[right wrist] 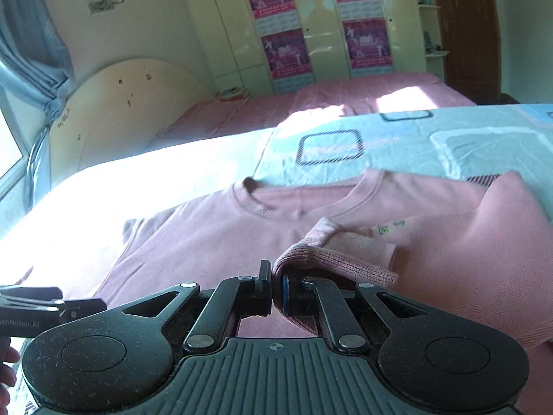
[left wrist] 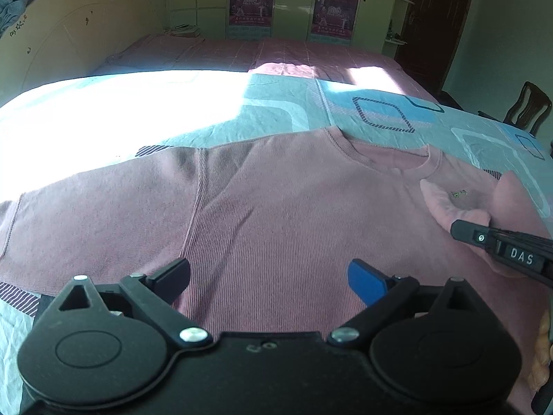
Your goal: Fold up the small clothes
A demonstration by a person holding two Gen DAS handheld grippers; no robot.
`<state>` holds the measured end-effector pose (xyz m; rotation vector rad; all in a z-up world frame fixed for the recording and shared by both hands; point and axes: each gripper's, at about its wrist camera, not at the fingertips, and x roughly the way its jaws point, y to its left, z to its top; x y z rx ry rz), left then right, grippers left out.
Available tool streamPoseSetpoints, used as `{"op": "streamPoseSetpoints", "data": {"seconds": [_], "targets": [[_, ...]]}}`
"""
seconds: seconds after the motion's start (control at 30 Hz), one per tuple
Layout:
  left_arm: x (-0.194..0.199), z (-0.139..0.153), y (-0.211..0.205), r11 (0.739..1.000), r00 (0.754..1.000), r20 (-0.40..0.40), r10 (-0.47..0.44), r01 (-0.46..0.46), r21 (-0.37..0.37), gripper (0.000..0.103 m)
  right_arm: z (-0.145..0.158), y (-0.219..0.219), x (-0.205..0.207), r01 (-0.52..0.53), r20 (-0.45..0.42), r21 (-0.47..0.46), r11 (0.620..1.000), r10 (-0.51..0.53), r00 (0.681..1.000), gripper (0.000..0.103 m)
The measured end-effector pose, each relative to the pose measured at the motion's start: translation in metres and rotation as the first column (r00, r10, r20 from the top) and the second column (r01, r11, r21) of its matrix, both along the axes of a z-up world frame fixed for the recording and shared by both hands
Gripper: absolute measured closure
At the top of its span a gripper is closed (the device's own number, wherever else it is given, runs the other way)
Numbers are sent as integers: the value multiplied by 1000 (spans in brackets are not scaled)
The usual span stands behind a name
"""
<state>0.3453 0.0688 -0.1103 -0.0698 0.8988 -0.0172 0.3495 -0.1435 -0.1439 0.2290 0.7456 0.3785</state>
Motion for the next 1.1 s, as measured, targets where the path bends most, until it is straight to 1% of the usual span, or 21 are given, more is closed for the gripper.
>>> {"op": "streamPoseSetpoints", "data": {"seconds": [0.07, 0.1, 0.13, 0.17, 0.2, 0.3, 0.37, 0.4, 0.47, 0.53, 0.6, 0.7, 0.73, 0.8, 0.83, 0.9, 0.93, 0.97, 1.0, 1.07, 1.1], "targets": [[4, 0, -2, 999, 999, 4, -44, 44, -16, 5, -5, 9, -5, -12, -21, -22, 1000, 11, 1000, 95], [6, 0, -4, 998, 998, 7, -64, 64, -25, 4, -6, 11, -6, -15, -32, -15, 1000, 15, 999, 76], [8, 0, -8, 995, 996, 10, -93, 93, -42, 3, -6, 10, -9, -18, -35, 6, 1000, 18, 999, 43], [10, 0, -12, 992, 993, 12, -113, 114, -55, 2, -3, 5, -16, -9, -26, 19, 1000, 10, 1000, 30], [12, 0, -18, 988, 991, 15, -136, 136, -68, 2, 2, 0, -23, 6, -5, 18, 1000, -6, 1000, 23], [18, -3, -44, 970, 975, 21, -223, 224, -91, 2, 16, -24, -42, 74, 13, 15, 997, -75, 997, 23], [20, -6, -67, 955, 959, 23, -283, 284, -87, 2, 22, -47, -53, 149, 20, -25, 989, -149, 989, 23], [19, -8, -80, 943, 947, 23, -319, 320, -86, 2, 23, -62, -60, 199, 21, -63, 978, -198, 980, 23], [18, -14, -107, 922, 926, 17, -378, 377, -88, 2, 18, -85, -69, 263, 13, -101, 960, -263, 965, 23], [18, -24, -131, 913, 915, 6, -403, 402, -69, 3, 11, -112, -75, 317, -3, -127, 940, -320, 947, 23], [21, -39, -151, 916, 916, -7, -402, 402, 5, 7, 0, -135, -76, 352, -12, -157, 923, -359, 933, 23], [24, -57, -168, 912, 919, -18, -393, 392, 118, 17, -14, -161, -72, 372, -31, -184, 910, -384, 923, 24], [25, -61, -170, 913, 922, -17, -386, 385, 135, 22, -16, -165, -70, 372, -31, -188, 909, -384, 923, 33], [30, -65, -169, 921, 932, -7, -363, 360, 149, 25, -22, -176, -68, 368, -37, -205, 907, -383, 923, 47], [32, -65, -168, 930, 941, 8, -339, 334, 151, 26, -26, -180, -67, 369, -39, -205, 906, -385, 922, 47], [38, -65, -165, 946, 955, 27, -295, 288, 149, 36, -32, -188, -64, 377, -46, -204, 903, -394, 918, 47], [41, -64, -163, 955, 961, 38, -272, 265, 135, 44, -34, -190, -61, 378, -47, -201, 903, -395, 918, 47], [44, -63, -162, 959, 964, 46, -262, 255, 124, 56, -35, -192, -57, 378, -45, -197, 905, -393, 918, 47], [47, -61, -161, 963, 966, 54, -252, 246, 109, 63, -37, -193, -53, 373, -46, -192, 908, -388, 921, 47], [53, -60, -158, 971, 971, 54, -232, 228, 69, 89, -41, -192, -43, 354, -57, -190, 916, -370, 927, 47], [56, -58, -153, 979, 977, 54, -205, 203, 29, 91, -43, -191, -38, 349, -62, -184, 919, -366, 929, 47]]}}
